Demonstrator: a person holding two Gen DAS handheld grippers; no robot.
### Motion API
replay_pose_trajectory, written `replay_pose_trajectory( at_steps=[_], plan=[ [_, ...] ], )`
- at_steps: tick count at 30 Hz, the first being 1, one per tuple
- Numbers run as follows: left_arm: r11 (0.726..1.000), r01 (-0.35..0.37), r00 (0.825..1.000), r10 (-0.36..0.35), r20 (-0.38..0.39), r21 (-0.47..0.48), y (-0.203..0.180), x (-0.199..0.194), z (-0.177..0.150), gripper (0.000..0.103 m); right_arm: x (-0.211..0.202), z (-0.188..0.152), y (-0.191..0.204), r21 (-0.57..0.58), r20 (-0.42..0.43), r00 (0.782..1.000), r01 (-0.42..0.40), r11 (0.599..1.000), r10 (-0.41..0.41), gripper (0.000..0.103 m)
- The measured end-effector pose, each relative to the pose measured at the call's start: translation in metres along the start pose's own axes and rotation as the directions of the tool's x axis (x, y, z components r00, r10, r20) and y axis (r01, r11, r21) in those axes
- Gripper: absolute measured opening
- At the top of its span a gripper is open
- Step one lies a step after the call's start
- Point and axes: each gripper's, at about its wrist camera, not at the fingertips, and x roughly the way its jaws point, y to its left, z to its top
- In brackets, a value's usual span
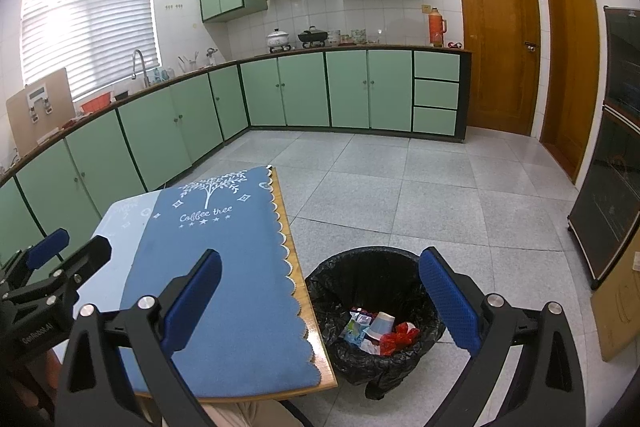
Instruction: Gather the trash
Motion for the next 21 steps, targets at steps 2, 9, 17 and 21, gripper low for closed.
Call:
replay_pose_trajectory(
  at_steps=[2, 9, 17, 21],
  plan=[
    [1.0, 0.001, 1.0, -0.001, -0.002, -0.001, 0.0005, 0.0001, -0.0001, 0.095, 0.0001, 0.0001, 0.0001, -0.001, -0.001, 1.0, 0.001, 1.0, -0.001, 0.097],
    [1.0, 0.001, 1.0, -0.001, -0.003, -0.001, 0.0029, 0.0002, 0.0001, 0.095, -0.0001, 0.0005, 0.0002, 0.0, 0.0, 1.0, 0.0, 1.0, 0.0, 0.097],
    [1.0, 0.0, 1.0, 0.0, -0.008, 0.0, 0.0039, 0.0014, -0.0001, 0.095, 0.0034, -0.0016, 0.0014, -0.003, -0.005, 1.0, -0.001, 1.0, 0.001, 0.097],
    [1.0, -0.001, 1.0, 0.001, -0.012, -0.004, 0.0055, 0.0028, -0.0009, 0.095, 0.0053, -0.0029, 0.0017, -0.004, -0.007, 1.0, -0.001, 1.0, 0.001, 0.097]
  ],
)
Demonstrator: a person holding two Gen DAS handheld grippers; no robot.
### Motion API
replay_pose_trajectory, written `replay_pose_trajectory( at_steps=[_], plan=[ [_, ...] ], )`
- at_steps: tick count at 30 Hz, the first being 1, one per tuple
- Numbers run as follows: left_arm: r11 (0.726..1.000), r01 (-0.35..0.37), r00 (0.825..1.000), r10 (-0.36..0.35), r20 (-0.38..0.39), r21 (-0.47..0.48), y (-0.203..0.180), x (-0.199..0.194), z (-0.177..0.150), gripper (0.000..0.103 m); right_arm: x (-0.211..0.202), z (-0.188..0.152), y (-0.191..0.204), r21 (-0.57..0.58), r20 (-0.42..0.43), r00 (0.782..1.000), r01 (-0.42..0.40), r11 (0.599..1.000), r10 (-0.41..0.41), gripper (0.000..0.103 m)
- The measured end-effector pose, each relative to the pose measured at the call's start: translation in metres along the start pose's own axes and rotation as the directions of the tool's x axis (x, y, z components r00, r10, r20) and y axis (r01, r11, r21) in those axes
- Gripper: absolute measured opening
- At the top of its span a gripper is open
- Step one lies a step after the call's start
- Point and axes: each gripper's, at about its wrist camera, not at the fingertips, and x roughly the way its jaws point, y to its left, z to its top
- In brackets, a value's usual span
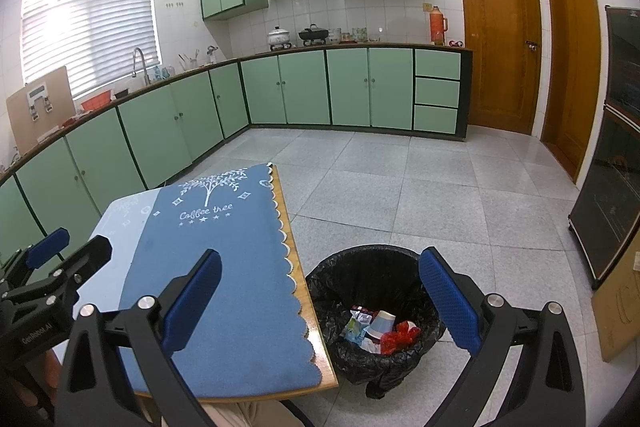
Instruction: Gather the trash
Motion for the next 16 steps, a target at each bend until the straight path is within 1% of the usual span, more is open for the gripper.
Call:
replay_pose_trajectory(
  at_steps=[16],
  plan=[
    [1.0, -0.007, 1.0, 0.007, -0.004, 0.0, -0.0082, -0.001, -0.0015, 0.095, 0.001, 0.0005, -0.0016, 0.0, -0.001, 1.0, -0.001, 1.0, 0.001, 0.097]
  ],
)
